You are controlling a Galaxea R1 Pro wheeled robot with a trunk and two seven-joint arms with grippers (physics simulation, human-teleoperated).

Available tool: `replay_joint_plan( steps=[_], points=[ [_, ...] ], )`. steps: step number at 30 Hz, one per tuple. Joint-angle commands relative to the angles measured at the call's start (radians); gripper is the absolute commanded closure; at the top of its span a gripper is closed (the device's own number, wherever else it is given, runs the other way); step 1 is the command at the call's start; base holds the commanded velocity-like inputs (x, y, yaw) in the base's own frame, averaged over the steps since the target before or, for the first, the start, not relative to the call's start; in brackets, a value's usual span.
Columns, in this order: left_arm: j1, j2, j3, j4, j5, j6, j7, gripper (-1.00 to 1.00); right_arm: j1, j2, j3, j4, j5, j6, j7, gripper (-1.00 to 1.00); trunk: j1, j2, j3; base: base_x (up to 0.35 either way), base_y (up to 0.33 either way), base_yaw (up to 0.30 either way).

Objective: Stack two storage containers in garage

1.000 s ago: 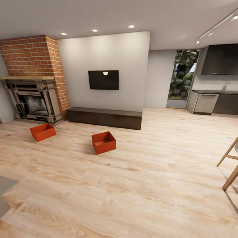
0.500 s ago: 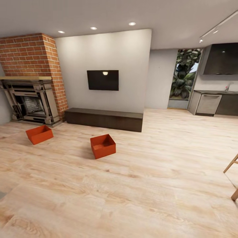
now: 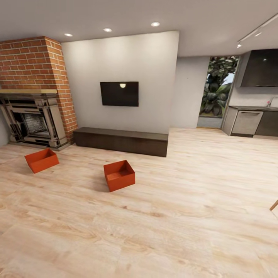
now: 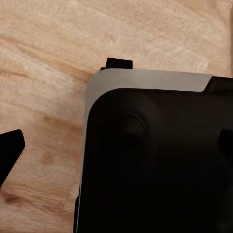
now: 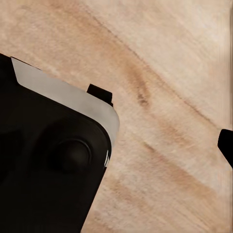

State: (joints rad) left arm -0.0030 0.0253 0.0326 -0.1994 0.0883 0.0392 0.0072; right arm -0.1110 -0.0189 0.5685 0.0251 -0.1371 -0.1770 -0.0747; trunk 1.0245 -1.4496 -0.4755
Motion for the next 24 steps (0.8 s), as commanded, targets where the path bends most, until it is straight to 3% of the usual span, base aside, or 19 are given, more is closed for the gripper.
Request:
replay_joint_plan(
  steps=[1, 14, 24],
  points=[
    [0.000, 0.000, 0.002, -0.002, 0.010, 0.004, 0.001, -1.00, -0.001, 0.000, 0.009, 0.003, -0.010, -0.006, 0.000, -1.00, 0.001, 0.000, -0.001, 0.322, 0.000, 0.000],
    [0.000, 0.000, 0.002, -0.002, 0.011, 0.004, 0.002, -1.00, -0.001, 0.001, 0.009, 0.003, -0.012, -0.004, 0.000, -1.00, 0.001, 0.000, -0.001, 0.322, 0.000, 0.000],
    [0.000, -0.002, 0.002, -0.002, 0.011, 0.004, 0.002, -1.00, -0.001, -0.001, 0.010, 0.003, -0.009, -0.004, -0.002, -1.00, 0.001, 0.000, -0.001, 0.322, 0.000, 0.127]
  ],
)
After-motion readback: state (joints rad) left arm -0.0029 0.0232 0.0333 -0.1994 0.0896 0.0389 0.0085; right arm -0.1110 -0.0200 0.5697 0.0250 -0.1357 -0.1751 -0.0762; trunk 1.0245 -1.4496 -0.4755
